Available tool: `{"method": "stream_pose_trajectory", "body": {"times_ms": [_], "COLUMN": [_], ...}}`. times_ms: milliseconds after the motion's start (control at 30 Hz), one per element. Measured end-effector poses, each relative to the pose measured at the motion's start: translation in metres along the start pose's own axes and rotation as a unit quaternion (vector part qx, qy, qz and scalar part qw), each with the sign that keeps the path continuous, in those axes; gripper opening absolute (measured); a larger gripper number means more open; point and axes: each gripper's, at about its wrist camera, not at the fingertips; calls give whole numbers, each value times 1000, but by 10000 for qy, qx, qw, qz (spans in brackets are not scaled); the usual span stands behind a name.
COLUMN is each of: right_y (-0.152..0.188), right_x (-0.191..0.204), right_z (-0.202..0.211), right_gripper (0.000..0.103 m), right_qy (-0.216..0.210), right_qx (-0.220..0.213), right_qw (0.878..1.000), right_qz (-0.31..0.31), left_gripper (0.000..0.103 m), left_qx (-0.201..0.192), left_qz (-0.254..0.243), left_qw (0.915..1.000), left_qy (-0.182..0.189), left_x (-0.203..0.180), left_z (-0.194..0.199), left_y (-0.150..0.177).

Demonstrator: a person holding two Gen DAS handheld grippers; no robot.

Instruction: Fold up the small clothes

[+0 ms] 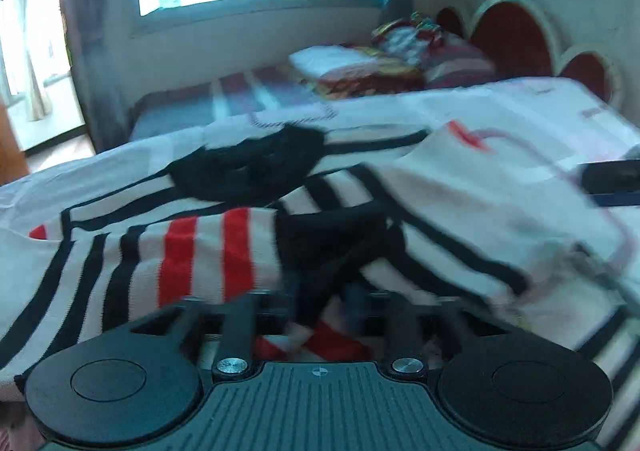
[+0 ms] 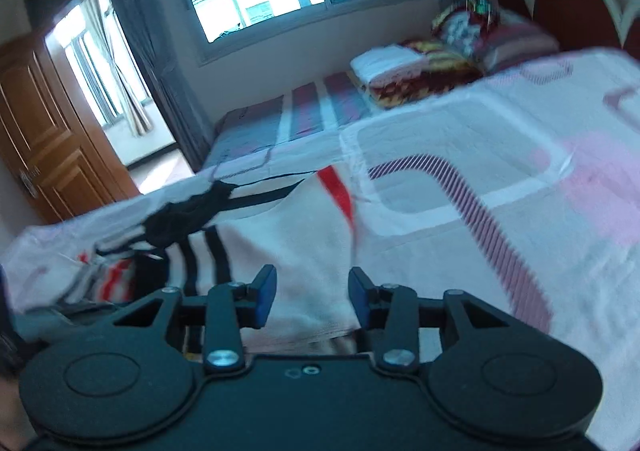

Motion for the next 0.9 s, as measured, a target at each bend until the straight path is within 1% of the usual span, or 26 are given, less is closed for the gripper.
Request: {"method": "stream_pose_trajectory", "body": {"times_ms": [33, 67, 167, 200, 267, 300, 333, 367, 433, 500, 567, 633, 667, 733, 767, 800, 833, 900], "right_y": [0, 0, 5, 7, 12, 14, 18, 21, 26, 28, 25, 23, 22, 18, 16, 15, 14, 12], "right_x": [2, 5, 20, 26, 37, 41, 43, 45, 49, 56, 62, 66, 70, 76, 80, 83, 87, 91], "right_z": [-3, -9, -32, -40, -60, -68, -78, -88, -106, -111, -115, -116, -118, -113, -107, -98, -90, -72], "right_gripper": [50, 52, 53, 53, 53, 53, 53, 53, 53, 53, 51, 31, 12, 9, 9, 9, 9, 9], "right_qy": [-171, -361, -823, -982, -1125, -1158, -1207, -1230, -1191, -1111, -1033, -1009, -1012, -942, -946, -968, -962, -952], "right_qx": [13, 34, 271, 337, 480, 536, 593, 656, 754, 661, 615, 607, 661, 630, 540, 428, 330, 133], "right_qw": [9998, 9990, 9950, 9930, 9906, 9897, 9883, 9869, 9862, 9892, 9908, 9917, 9919, 9935, 9940, 9941, 9940, 9932], "right_qz": [-134, -247, -497, -562, -614, -650, -726, -811, -867, -693, -629, -509, -389, -58, 106, 253, 398, 657], "left_gripper": [62, 62, 62, 61, 61, 61, 61, 61, 61, 61, 46, 36, 36, 33, 26, 23, 21, 21], "left_qx": [-187, -334, -457, -490, -414, -340, -207, -87, 18, -10, -7, 59, 51, -29, -22, 14, 43, 59], "left_qz": [57, 101, 438, 574, 663, 767, 896, 932, 852, 858, 890, 939, 1012, 976, 984, 1064, 1148, 1149], "left_qw": [9998, 9993, 9967, 9940, 9877, 9843, 9825, 9820, 9817, 9833, 9835, 9804, 9802, 9797, 9801, 9805, 9804, 9806], "left_qy": [-47, -143, -516, -788, -1353, -1550, -1617, -1642, -1701, -1605, -1572, -1734, -1701, -1753, -1722, -1654, -1597, -1588], "left_x": [4, 12, 59, 78, 105, 121, 135, 144, 156, 160, 162, 167, 173, 175, 177, 180, 181, 181], "left_z": [15, 31, 69, 83, 94, 99, 101, 100, 92, 85, 71, 60, 57, 56, 57, 49, 47, 46], "left_y": [2, 5, 23, 36, 59, 71, 82, 87, 94, 91, 84, 81, 82, 82, 84, 84, 84, 85]}}
Point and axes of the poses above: each gripper's, at about its wrist camera, not at the fingertips, and z roughly against the way its jaws point, x to its left, y to its underside, and after that the axes turned 8 degrees about -y, right-handed
